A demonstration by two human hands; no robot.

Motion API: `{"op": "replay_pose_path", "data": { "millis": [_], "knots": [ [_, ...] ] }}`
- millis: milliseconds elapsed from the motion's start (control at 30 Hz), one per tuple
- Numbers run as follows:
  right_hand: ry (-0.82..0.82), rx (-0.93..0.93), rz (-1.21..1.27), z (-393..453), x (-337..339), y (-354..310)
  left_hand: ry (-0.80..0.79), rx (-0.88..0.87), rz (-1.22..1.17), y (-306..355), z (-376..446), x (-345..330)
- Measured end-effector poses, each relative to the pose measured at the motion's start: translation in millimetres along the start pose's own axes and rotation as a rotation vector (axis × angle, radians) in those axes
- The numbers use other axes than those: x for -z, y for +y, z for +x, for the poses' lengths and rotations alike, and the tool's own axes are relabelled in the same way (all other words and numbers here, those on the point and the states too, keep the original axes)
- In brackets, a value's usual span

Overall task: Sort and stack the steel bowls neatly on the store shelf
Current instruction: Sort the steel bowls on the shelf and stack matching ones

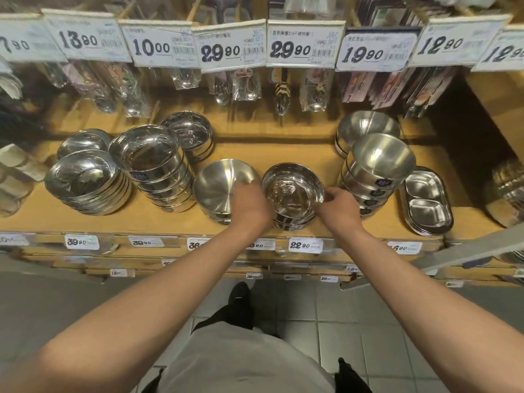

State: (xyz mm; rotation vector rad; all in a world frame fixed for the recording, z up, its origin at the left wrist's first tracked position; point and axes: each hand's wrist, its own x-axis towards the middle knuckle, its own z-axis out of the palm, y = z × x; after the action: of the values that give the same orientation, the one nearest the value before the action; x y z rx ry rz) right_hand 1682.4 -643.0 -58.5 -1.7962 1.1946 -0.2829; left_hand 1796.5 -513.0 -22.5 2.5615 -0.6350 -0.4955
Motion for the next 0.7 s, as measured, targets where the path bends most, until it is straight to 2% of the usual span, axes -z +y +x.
{"op": "replay_pose_path", "data": {
  "millis": [100,200,300,367,500,700],
  "knots": [
    [0.041,0.001,0.1,-5.3,-4.5,4.0,0.01,0.035,-0.157,-2.7,-12.3,-9.4],
    [0.05,-0.083,0.186,-7.2,-9.7,6.7,-0.086,0.167,-0.314,-5.9,-23.1,-23.2],
    [-0.058,-0.194,0.336,-5.6,-9.8,7.9,-0.131,0.233,-0.48,-7.7,-22.0,-29.2],
    [-0.129,-0.175,0.399,-7.9,-8.4,10.5,-0.116,0.224,-0.547,-6.2,-19.8,-28.9],
    [-0.115,-0.145,0.453,-12.3,-8.5,14.7,-0.117,0.193,-0.518,-5.5,-9.3,-24.5],
    [-0.043,-0.135,0.384,-15.1,-10.7,14.9,-0.149,0.176,-0.281,1.6,-0.1,-16.0]
  ]
}}
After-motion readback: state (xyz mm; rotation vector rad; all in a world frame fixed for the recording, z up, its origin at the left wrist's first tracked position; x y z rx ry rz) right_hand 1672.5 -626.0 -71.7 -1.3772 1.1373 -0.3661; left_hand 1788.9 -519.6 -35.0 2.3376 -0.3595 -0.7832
